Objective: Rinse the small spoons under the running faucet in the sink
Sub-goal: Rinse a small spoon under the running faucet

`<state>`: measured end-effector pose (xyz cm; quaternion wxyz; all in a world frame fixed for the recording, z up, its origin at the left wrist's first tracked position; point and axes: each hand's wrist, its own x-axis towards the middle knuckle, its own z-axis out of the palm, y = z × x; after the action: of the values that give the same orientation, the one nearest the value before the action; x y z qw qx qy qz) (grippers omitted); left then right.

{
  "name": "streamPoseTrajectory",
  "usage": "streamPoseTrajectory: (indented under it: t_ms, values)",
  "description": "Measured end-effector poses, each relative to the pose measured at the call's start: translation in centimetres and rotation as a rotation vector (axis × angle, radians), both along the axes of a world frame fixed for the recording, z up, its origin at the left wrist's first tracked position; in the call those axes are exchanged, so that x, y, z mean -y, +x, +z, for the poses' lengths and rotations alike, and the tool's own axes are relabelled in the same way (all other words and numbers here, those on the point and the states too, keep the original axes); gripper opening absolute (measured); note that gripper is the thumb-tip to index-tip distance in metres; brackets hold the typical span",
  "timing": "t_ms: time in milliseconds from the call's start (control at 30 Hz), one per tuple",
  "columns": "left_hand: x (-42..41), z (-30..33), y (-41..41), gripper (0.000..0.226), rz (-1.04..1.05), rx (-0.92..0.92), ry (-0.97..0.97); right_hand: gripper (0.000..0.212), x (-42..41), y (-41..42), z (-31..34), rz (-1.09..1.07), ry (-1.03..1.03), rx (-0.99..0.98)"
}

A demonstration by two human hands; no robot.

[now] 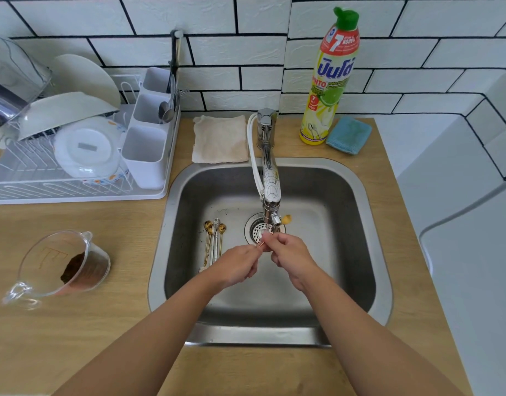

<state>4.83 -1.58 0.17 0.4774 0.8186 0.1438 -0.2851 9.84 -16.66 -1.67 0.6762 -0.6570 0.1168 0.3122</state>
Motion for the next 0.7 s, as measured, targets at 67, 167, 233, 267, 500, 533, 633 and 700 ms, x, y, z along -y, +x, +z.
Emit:
streamPoseTrajectory:
  t_ms: [67,167,233,267,500,533,633,700]
  values:
    - [0.1,-0.2,0.1,0.041,-0.089,0.104,0.245,0.022,0.0,0.0,-0.3,-0.052,-0.021,-0.025]
    - [0.1,-0.6,-0.4,0.031,-0.173,0.214,0.403,0.023,0.2,0.0,-0.5,-0.062,-0.026,-0.061]
    - [0.2,-0.9,-0.8,0.026,-0.212,0.237,0.373,0.025,0.3,0.1,-0.4,-0.022,-0.029,-0.071]
    - [0.3,-0.9,-1.0,0.023,-0.216,0.239,0.353,0.025,0.2,0.1,-0.3,-0.022,-0.028,-0.07]
    - [0.1,-1.0,-1.5,0.021,-0.164,0.302,0.3,0.022,0.2,0.8,-1.1,-0.143,-0.013,-0.072]
    - [0.0,-1.2,-1.6,0.021,-0.13,0.287,0.266,0.016,0.2,0.5,-1.1,-0.087,-0.02,-0.063]
    - [-0.3,-1.7,-1.8,0.021,-0.096,0.249,0.24,0.004,0.0,-0.5,-1.4,0.1,-0.005,-0.042]
    - [-0.4,-2.0,-1.9,0.02,-0.133,0.254,0.275,0.007,-0.2,-0.5,-1.3,0.112,0.0,-0.028]
